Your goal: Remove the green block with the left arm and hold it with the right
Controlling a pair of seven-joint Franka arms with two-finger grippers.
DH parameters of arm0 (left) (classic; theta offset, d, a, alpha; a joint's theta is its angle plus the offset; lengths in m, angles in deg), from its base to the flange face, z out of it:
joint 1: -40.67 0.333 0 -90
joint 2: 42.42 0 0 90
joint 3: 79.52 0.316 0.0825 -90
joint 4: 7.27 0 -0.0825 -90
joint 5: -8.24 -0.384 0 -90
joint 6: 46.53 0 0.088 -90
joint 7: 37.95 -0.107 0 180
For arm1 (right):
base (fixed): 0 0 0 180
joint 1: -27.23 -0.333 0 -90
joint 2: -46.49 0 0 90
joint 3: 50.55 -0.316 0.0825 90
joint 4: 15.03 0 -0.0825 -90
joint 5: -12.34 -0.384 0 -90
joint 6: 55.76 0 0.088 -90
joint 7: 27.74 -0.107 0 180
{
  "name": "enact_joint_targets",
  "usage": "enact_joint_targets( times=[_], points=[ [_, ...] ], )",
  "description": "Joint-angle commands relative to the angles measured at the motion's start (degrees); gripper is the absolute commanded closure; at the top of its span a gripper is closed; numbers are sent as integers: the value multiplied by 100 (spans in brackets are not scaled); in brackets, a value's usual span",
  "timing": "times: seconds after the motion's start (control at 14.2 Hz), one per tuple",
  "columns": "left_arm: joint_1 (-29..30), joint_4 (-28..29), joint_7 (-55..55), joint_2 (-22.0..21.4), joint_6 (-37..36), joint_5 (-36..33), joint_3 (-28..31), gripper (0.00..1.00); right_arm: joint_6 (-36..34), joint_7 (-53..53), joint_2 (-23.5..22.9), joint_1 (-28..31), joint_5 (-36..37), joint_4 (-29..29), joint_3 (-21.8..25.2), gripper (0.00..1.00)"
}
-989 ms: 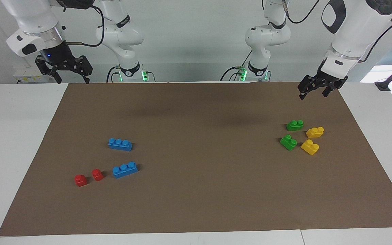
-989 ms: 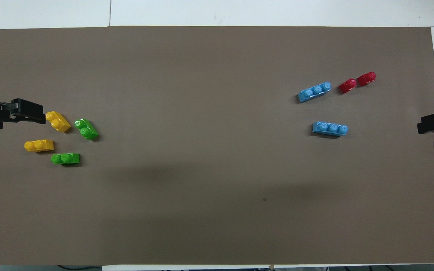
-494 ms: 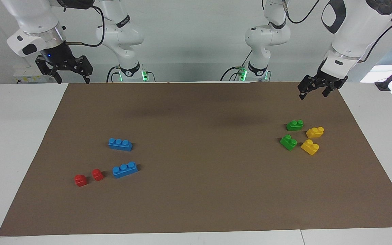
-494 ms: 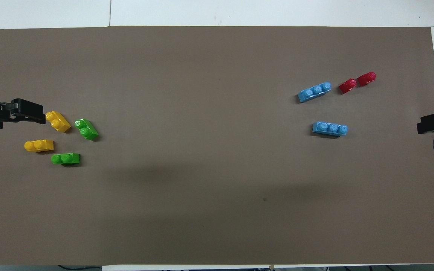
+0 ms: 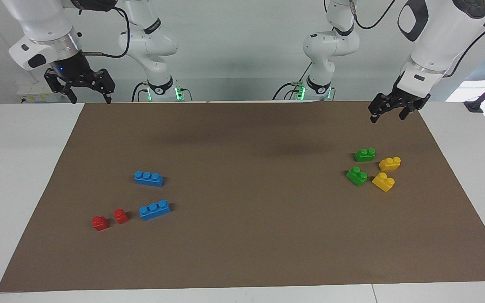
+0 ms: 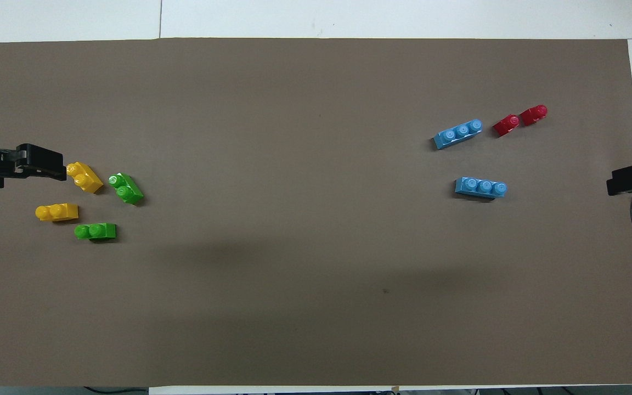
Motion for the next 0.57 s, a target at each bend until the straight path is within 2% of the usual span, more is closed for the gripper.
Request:
enact_joint_targets(
  times=[0.0,0.49],
  points=[
    [-31,-27,-73,20,61,83,38,0,39,-190,-1,2,-25,18,-14,1],
    [-40,-36,-64,20,70,75,38,0,30,-279,8,-15,-25,27,-31,0]
  ],
)
